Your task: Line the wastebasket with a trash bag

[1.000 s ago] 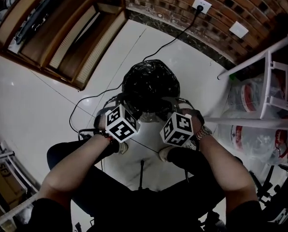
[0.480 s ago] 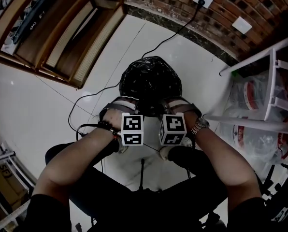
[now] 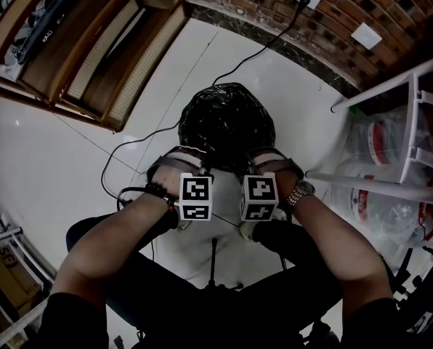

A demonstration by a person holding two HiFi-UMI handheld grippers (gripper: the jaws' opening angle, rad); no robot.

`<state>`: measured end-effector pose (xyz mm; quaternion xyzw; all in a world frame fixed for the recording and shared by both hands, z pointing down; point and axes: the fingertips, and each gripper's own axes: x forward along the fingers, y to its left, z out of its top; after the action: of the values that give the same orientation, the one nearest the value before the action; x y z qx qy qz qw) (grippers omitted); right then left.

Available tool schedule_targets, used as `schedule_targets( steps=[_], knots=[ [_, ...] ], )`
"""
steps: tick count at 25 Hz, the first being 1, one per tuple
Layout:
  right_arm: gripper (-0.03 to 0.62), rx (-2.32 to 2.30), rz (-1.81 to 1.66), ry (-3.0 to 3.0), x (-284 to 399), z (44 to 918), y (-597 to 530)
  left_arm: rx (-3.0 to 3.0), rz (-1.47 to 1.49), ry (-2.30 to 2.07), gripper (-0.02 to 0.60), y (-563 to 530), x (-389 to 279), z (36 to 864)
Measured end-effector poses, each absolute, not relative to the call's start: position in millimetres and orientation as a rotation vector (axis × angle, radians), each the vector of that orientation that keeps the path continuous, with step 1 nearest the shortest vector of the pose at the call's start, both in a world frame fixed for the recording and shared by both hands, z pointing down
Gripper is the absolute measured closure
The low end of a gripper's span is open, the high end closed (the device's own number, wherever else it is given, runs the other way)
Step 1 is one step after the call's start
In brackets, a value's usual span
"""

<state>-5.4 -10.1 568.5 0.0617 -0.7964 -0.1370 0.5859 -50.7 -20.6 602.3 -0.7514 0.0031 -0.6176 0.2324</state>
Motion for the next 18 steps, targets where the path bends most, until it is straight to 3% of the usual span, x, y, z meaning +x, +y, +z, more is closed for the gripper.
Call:
schedule_targets(
  steps=[4, 9, 10, 12, 15, 18],
  knots=[
    [0.531, 0.166, -0.376, -1.821, -3.4, 582.8, -14.4, -2.041, -1.667, 0.020, 0.522, -23.6, -48.4, 601.4],
    [0.529, 0.181, -0.364, -1.834, -5.6, 588.5, -14.9, -2.045, -1.649, 0.012, 0.525, -22.7, -48.9, 602.6],
    [0.474, 0.177, -0.350, -1.841, -5.8, 587.2, -13.6, -2.060, -1.651, 0.005, 0.523, -20.6, -49.5, 603.0],
    [0.373, 0.162, -0.318, -1.852, -4.7, 583.8, -9.3, -2.097, -1.653, -0.005, 0.399, -16.0, -50.7, 602.0],
    [0.304, 0.143, -0.277, -1.877, -3.4, 571.7, -0.6, -2.133, -1.638, -0.009, 0.339, -10.7, -53.8, 593.7],
    [0.284, 0.138, -0.267, -1.905, -4.7, 552.8, 8.5, -2.145, -1.622, -0.002, 0.319, -5.4, -59.4, 583.6]
  ],
)
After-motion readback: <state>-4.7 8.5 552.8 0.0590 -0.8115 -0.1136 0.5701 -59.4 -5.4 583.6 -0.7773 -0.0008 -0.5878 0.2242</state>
